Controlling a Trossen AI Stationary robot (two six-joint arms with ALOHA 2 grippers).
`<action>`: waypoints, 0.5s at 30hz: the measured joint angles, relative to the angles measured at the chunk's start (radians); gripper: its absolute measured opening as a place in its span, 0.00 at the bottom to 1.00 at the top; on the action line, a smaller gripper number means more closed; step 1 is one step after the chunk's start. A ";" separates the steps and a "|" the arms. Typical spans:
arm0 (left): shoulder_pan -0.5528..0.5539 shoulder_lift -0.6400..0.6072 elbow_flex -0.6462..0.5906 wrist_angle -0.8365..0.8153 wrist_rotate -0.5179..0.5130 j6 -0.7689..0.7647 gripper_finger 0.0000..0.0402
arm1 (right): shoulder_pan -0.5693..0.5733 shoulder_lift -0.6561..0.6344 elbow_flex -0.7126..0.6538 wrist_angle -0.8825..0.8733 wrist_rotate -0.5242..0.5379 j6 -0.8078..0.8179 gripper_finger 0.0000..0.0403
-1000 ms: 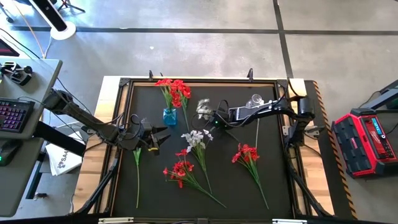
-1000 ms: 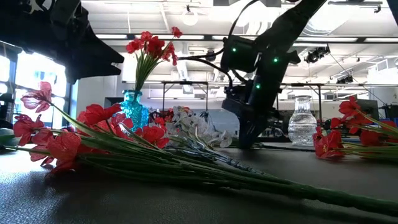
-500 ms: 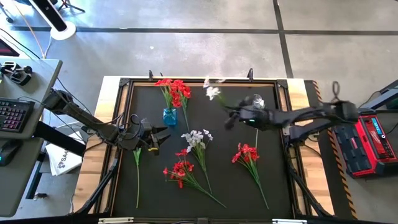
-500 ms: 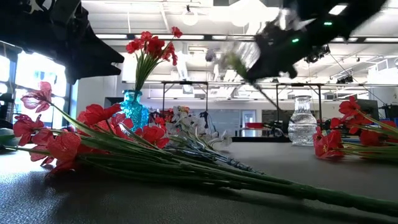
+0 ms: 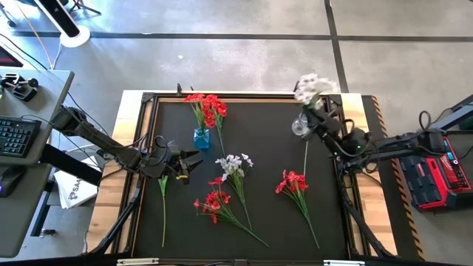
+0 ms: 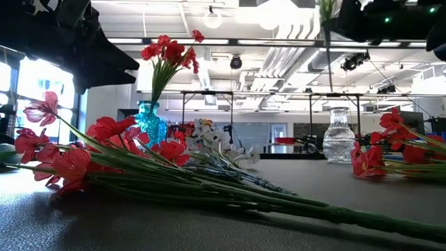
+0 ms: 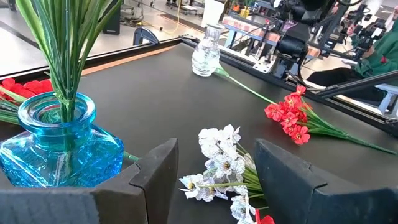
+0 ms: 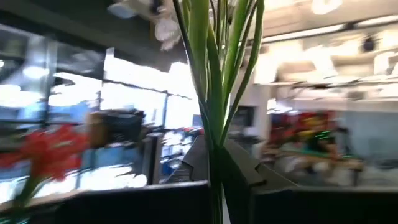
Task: Sort flowers into vase by color
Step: Put the top white flowers into the transparent vase
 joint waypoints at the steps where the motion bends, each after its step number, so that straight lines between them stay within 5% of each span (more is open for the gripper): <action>1: 0.000 0.000 0.000 0.000 0.000 0.000 0.49 | -0.013 -0.012 0.001 0.001 0.006 -0.018 0.00; 6: 0.000 0.000 0.000 0.000 0.000 0.000 0.49 | -0.101 -0.021 0.002 -0.051 0.032 -0.024 0.00; 15: 0.000 0.000 0.000 -0.001 0.000 0.006 0.49 | -0.215 -0.007 0.002 -0.294 -0.002 0.200 0.00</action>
